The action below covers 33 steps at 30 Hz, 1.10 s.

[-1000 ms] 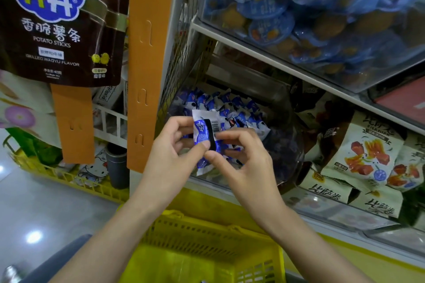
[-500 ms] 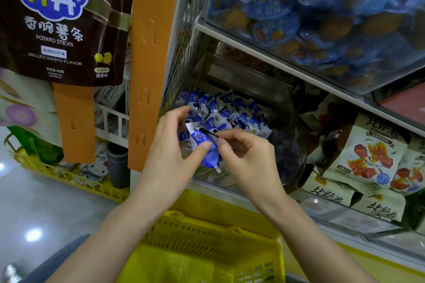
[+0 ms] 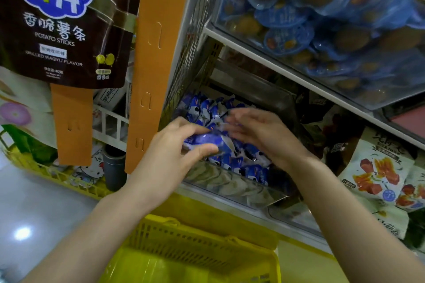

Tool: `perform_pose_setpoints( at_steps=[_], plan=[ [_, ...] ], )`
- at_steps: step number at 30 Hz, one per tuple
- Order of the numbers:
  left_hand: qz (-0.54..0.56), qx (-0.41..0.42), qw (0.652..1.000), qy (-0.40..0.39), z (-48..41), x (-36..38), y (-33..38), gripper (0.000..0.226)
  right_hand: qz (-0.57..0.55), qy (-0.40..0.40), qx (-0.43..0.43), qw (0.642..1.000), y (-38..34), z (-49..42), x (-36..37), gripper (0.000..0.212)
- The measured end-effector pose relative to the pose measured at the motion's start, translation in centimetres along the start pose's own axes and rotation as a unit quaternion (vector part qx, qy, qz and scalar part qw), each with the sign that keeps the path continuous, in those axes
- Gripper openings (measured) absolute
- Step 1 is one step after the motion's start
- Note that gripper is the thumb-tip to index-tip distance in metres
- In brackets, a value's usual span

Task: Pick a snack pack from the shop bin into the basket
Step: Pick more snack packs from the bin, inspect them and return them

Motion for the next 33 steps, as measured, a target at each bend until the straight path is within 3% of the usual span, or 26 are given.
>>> perform_pose_setpoints(
  at_steps=[3, 5, 10, 16, 20, 24, 29, 33],
  plan=[
    [0.064, -0.05, 0.995, 0.051, -0.6, -0.5, -0.7, 0.023, 0.125, 0.184, -0.015, 0.975, 0.7, -5.0, -3.1, 0.024],
    [0.123, -0.092, 0.986, 0.064, -0.7, -0.5, -1.4, 0.026, 0.233, 0.214, -0.018, 0.948, 1.3, -8.2, -3.8, 0.027],
    [0.251, -0.179, 0.948, 0.076, -0.7, -0.3, -2.9, 0.033, 0.351, 0.197, 0.0, 0.915, 3.8, -13.1, -4.5, 0.027],
    [0.389, -0.23, 0.89, 0.062, -0.9, 0.5, -2.9, 0.033, 0.391, 0.164, -0.003, 0.906, 4.9, -14.6, -4.8, 0.034],
    [0.411, -0.234, 0.88, 0.046, -0.9, 0.8, -2.5, 0.032, 0.439, 0.166, -0.014, 0.883, 4.4, -14.9, -5.1, 0.03],
    [0.4, -0.237, 0.884, 0.045, -0.6, 0.9, -2.7, 0.039, 0.454, 0.232, -0.06, 0.858, 3.3, -14.5, -5.5, 0.017],
    [0.388, -0.239, 0.889, 0.046, -0.5, 1.0, -2.8, 0.043, 0.41, 0.186, -0.008, 0.893, 4.6, -14.3, -5.0, 0.024],
    [0.385, -0.238, 0.89, 0.045, -0.3, 1.0, -2.8, 0.042, 0.4, 0.168, 0.008, 0.901, 4.4, -14.1, -4.7, 0.033]
  ],
)
Point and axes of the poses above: each hand's wrist, its own z-axis away from the middle knuckle, its own x-axis out of the palm, y = z × x, the point moved 8 cm from there along -z, towards the middle knuckle, and after that the axes turned 8 degrees about y, right-handed, at the moved point
